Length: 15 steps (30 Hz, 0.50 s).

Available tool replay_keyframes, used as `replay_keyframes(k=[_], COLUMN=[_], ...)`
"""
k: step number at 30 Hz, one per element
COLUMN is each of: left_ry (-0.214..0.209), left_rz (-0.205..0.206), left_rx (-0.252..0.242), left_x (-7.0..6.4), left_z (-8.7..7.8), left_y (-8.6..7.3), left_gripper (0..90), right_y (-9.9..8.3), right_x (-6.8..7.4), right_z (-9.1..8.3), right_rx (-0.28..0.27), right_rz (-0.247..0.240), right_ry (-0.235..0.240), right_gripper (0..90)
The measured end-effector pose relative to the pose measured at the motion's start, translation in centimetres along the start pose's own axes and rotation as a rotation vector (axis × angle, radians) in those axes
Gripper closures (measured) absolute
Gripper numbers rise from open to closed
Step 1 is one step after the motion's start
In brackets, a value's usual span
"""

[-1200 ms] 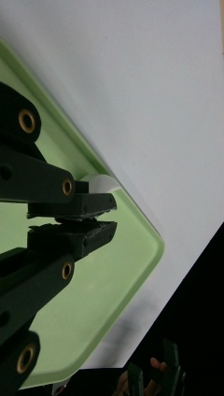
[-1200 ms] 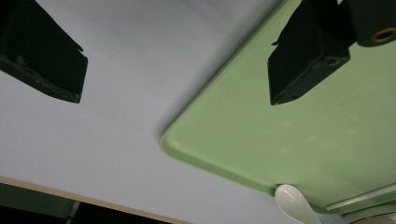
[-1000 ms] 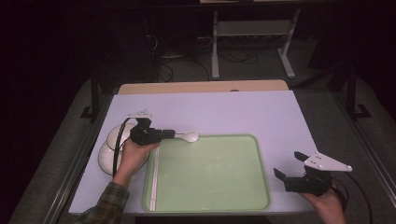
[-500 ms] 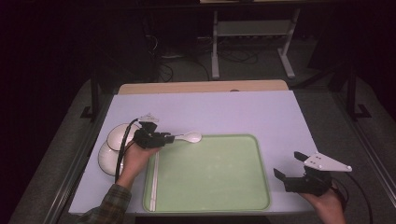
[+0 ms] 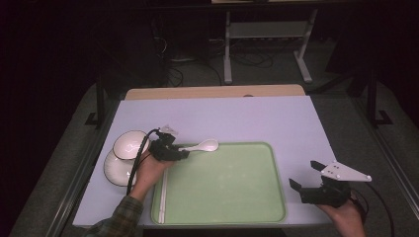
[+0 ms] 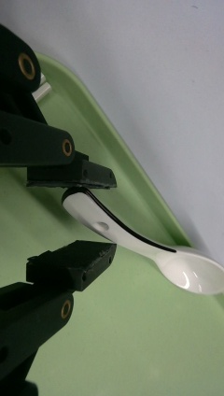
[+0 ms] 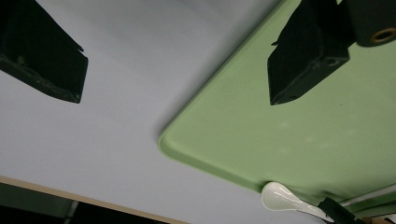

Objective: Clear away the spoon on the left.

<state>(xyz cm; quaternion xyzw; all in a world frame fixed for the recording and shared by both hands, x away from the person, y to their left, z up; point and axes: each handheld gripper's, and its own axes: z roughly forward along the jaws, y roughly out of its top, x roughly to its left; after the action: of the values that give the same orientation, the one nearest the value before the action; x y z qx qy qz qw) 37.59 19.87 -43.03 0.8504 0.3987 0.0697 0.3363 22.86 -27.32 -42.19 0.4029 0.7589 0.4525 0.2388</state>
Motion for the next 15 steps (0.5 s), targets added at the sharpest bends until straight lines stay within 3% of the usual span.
replay_keyframes(k=[4,8,12,15], left_ry=[0.01,0.008,-0.018,-0.039], left_rz=[-0.005,-0.016,-0.008,0.013], left_rx=[0.005,-0.024,-0.076,-0.087], left_x=[0.0,0.0,-0.3,-0.4], left_z=[0.2,-0.1,-0.6,-0.5], left_y=[0.0,0.1,0.5,1.1], left_gripper=[56.5,52.2,53.5,57.6], right_y=[0.0,0.0,0.0,0.0], right_x=[0.0,0.0,0.0,0.1], right_z=[0.0,0.0,-0.1,-0.1], right_rx=[0.0,0.0,-0.002,-0.002], right_rz=[0.001,0.001,0.004,-0.001], right_ry=[0.0,0.0,-0.002,-0.004], right_gripper=[4.1,4.2,4.2,4.2])
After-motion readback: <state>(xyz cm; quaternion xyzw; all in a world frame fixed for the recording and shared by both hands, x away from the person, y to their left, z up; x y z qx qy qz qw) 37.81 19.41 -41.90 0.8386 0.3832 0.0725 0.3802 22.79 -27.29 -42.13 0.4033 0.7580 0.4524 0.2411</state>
